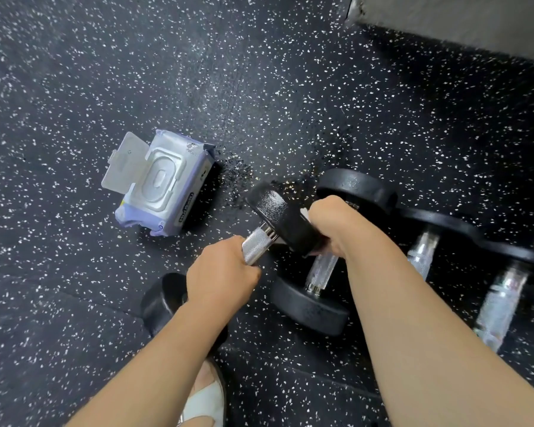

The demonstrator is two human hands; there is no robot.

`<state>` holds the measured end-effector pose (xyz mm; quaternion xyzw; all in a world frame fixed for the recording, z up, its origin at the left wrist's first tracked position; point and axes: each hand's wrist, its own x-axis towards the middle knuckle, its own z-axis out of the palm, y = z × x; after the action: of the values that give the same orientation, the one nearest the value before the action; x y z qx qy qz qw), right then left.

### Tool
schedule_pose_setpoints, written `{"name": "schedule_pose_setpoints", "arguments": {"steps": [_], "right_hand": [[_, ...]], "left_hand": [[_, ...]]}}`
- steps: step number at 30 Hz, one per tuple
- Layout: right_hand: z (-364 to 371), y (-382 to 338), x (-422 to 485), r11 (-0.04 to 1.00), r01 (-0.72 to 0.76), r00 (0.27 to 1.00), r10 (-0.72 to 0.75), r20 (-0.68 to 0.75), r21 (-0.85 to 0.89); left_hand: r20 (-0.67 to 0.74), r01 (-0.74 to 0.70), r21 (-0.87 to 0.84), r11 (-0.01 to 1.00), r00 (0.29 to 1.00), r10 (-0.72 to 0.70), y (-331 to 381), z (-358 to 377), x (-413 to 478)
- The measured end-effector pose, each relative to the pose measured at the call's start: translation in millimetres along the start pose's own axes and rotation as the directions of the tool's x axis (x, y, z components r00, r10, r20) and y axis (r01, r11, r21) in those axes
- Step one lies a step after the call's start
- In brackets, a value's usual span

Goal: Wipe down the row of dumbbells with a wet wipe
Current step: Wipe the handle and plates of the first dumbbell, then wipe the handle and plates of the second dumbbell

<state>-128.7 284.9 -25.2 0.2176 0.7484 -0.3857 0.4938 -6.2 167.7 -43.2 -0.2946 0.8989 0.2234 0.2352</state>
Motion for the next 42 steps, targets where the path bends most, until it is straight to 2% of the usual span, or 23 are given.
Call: {"name": "schedule_pose_setpoints", "arguments": {"steps": [2, 9, 13, 19, 23, 26, 29, 33, 36, 40, 42], "right_hand": [[-2.9, 0.7, -7.7, 0.998, -0.067, 0.998, 0.067, 0.004, 0.001], [-18.5, -7.2, -34.0, 0.999, -0.032, 0.993, 0.035, 0.110, -0.022], [-25.0, -6.9, -31.8, 0.997, -0.055, 0.998, 0.053, 0.035, 0.049], [-37.9, 16.7, -32.9, 0.998, -0.008, 1.000, 0.008, 0.017, 0.055], [-47.2, 38.0, -42.5, 0.999, -0.052, 0.998, 0.051, 0.025, 0.014], [-52.0, 55.4, -48.0, 0.992, -0.104, 0.994, 0.105, -0.019, 0.076], [-56.6, 64.1, -52.4, 0.986, -0.127, 0.992, 0.124, 0.031, 0.106], [-61.7, 75.6, -56.4, 0.982, -0.110, 0.994, 0.106, 0.036, 0.152], [-59.2, 79.3, -57.4, 0.973, -0.021, 0.994, 0.044, -0.097, 0.232], [-57.9, 86.1, -56.4, 0.971, 0.100, 0.969, -0.045, -0.241, 0.219], [-57.5, 90.1, -58.5, 0.953, 0.232, 0.938, -0.166, -0.305, 0.193]], "left_hand": [[-0.013, 0.028, -0.016, 0.999, 1.000, -0.028, -0.2, 2.0, 1.4], [-0.036, 0.161, -0.149, 0.976, 0.985, -0.168, 4.8, 9.8, 19.5], [-0.036, 0.177, -0.183, 0.967, 0.982, -0.187, 12.1, 17.0, 31.2], [-0.022, 0.151, -0.303, 0.941, 0.986, -0.165, 3.9, 29.3, 40.8], [-0.014, 0.170, -0.389, 0.905, 0.982, -0.190, -3.3, 24.8, 46.5], [-0.024, 0.170, -0.432, 0.886, 0.979, -0.200, -10.7, 19.4, 51.0], [-0.071, 0.116, -0.374, 0.920, 0.986, -0.153, -16.4, 12.0, 50.4], [-0.035, 0.077, -0.339, 0.938, 0.995, -0.094, -19.6, 2.3, 46.8], [-0.034, 0.111, -0.193, 0.975, 0.992, -0.120, -12.2, 0.6, 44.0], [-0.106, 0.176, 0.011, 0.984, 0.979, -0.174, 14.4, 0.8, 20.7], [-0.205, 0.107, 0.085, 0.991, 0.975, -0.088, 29.3, -1.2, 8.8]]}}
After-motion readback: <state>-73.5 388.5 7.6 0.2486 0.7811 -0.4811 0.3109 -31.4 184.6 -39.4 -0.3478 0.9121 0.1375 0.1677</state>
